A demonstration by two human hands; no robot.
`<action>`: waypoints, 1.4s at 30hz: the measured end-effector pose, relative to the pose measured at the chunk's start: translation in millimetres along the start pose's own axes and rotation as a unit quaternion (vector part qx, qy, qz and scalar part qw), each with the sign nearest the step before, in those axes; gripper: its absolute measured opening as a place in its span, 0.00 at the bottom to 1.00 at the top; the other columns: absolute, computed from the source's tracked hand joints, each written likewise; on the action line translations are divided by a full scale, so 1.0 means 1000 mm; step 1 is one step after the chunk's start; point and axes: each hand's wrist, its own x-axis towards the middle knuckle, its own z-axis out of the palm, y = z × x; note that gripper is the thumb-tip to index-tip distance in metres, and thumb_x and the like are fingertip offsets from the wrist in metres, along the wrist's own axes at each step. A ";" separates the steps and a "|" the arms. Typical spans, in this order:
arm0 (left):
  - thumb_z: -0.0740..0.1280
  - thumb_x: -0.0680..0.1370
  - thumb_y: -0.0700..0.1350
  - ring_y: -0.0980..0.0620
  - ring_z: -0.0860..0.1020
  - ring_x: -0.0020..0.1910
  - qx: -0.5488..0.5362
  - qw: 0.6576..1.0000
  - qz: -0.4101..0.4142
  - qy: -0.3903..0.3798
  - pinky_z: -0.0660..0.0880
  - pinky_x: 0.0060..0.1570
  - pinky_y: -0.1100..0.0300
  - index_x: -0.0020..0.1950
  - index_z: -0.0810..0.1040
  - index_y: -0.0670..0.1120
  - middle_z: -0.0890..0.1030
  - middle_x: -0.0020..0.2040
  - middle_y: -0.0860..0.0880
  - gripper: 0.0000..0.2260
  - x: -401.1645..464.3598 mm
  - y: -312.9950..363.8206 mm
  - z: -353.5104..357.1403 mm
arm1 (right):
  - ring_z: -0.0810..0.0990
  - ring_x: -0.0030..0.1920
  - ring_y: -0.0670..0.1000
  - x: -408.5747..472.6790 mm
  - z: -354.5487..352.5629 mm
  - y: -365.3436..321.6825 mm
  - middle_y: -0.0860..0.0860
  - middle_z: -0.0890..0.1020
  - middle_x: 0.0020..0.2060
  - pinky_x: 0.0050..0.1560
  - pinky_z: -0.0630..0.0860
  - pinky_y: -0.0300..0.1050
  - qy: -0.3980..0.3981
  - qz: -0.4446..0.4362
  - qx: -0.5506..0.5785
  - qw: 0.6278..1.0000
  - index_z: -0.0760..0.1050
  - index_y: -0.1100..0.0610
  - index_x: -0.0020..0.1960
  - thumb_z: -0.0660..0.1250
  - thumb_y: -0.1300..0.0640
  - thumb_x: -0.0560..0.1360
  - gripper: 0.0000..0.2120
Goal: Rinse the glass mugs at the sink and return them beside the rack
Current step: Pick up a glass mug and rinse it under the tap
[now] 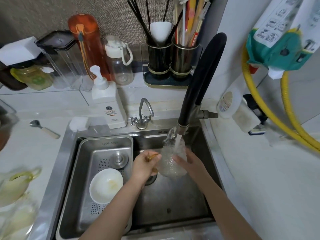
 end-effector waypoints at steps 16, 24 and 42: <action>0.69 0.76 0.50 0.47 0.81 0.27 0.133 0.986 -0.087 -0.050 0.74 0.22 0.62 0.50 0.76 0.41 0.83 0.39 0.43 0.12 -0.019 0.003 -0.004 | 0.79 0.48 0.53 -0.023 -0.003 -0.001 0.55 0.80 0.51 0.51 0.78 0.48 0.023 0.195 -0.104 0.975 0.75 0.54 0.62 0.57 0.26 0.69 0.37; 0.70 0.75 0.49 0.50 0.80 0.33 0.090 0.996 -0.008 0.002 0.78 0.28 0.59 0.41 0.75 0.45 0.82 0.39 0.44 0.09 -0.022 0.011 -0.006 | 0.79 0.56 0.55 -0.029 -0.002 -0.023 0.58 0.81 0.55 0.61 0.72 0.49 0.035 0.102 -0.123 0.987 0.76 0.59 0.62 0.57 0.34 0.75 0.31; 0.70 0.73 0.36 0.54 0.78 0.39 -0.071 0.994 0.071 -0.035 0.75 0.44 0.65 0.41 0.77 0.42 0.80 0.41 0.47 0.04 -0.005 0.028 -0.002 | 0.80 0.53 0.38 -0.013 -0.018 -0.019 0.45 0.80 0.55 0.48 0.78 0.36 0.018 -0.120 -0.018 0.992 0.70 0.47 0.65 0.74 0.60 0.69 0.27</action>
